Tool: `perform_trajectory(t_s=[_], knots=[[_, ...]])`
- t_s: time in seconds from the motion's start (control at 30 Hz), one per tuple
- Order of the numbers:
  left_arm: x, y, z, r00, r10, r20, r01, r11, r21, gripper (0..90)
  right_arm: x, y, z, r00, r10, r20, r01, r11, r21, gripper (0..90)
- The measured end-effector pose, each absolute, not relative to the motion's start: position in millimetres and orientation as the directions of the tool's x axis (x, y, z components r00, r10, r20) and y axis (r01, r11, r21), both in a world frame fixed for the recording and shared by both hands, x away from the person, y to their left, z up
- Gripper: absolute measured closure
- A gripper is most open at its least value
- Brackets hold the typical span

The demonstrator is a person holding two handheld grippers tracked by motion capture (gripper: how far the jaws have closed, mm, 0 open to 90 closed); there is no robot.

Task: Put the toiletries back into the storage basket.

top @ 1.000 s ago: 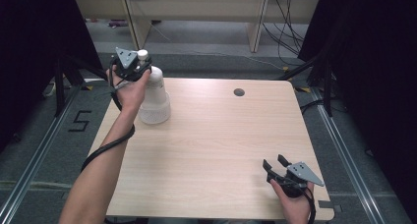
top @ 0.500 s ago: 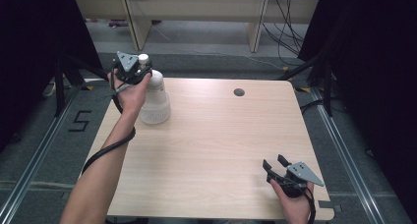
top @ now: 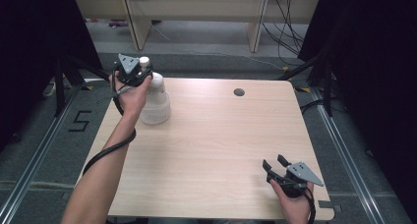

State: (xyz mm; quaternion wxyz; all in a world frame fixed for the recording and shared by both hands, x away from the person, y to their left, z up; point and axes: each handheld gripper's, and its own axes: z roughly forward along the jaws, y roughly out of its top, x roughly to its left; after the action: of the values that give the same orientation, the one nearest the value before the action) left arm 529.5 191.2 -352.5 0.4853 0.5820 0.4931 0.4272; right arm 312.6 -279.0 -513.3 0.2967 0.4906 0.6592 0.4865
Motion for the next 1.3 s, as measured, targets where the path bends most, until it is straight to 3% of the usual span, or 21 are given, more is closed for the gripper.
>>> perform_trajectory(t_s=[1.3], knots=[[531, 193, -368, 0.151, 0.988, 0.018, 0.195, -0.048, 0.98, 59.0, 313, -279, -514, -0.356, 0.932, 0.075, 0.347, 0.057, 0.936, 37.5]])
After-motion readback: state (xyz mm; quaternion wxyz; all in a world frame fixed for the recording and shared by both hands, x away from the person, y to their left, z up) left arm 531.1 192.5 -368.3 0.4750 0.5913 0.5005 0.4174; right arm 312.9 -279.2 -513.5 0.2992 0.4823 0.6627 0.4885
